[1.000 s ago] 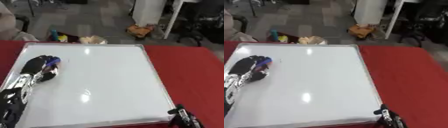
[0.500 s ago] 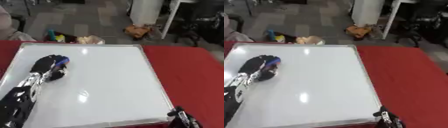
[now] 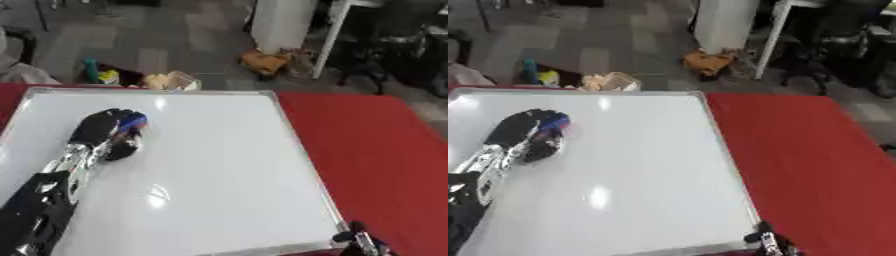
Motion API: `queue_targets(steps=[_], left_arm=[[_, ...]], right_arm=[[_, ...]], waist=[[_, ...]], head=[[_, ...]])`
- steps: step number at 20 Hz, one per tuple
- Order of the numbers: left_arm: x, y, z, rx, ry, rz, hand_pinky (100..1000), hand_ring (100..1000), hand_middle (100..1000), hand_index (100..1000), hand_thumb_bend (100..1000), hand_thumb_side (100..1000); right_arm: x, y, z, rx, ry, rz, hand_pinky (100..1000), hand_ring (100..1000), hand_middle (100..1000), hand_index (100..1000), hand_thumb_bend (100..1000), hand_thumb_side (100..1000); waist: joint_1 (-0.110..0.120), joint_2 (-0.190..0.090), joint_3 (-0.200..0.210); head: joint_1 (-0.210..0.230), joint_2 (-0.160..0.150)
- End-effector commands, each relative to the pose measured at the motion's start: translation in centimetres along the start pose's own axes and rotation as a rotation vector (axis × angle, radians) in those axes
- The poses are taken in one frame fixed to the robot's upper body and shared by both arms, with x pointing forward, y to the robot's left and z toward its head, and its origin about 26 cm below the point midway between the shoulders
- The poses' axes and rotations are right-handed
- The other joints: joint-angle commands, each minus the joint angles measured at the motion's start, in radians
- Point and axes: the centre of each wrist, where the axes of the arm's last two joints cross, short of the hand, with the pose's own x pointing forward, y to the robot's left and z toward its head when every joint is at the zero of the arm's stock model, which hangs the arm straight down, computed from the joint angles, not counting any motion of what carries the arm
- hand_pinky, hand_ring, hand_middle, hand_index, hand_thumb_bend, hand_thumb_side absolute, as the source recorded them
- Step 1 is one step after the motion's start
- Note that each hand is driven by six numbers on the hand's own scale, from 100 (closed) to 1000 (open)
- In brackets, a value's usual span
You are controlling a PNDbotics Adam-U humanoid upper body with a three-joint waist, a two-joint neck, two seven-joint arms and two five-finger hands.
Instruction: Wipe the whiteboard clean with a brush.
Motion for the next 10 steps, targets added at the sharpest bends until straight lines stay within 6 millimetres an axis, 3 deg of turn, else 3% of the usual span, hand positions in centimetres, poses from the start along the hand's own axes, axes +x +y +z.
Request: queue_targets(steps=[1, 10], left_arm=[[3.0, -1.9, 0.0, -0.062, -0.093, -0.027, 779, 808, 738, 931, 100, 646], [4.5, -2.0, -0.1, -0.068, -0.148, -0.055, 782, 806, 739, 927, 100, 635]], right_arm=[[0.4, 0.0, -0.2, 0.006, -0.020, 0.007, 420, 354, 154, 552, 100, 852], [0.3, -0.1, -0.2, 0.006, -0.018, 0.007, 420, 354, 154, 552, 100, 852]], waist=[[0.003, 0.001, -0.005], [0.003, -0.004, -0.008]], head=[[0.003, -0.006], [0.003, -0.007]])
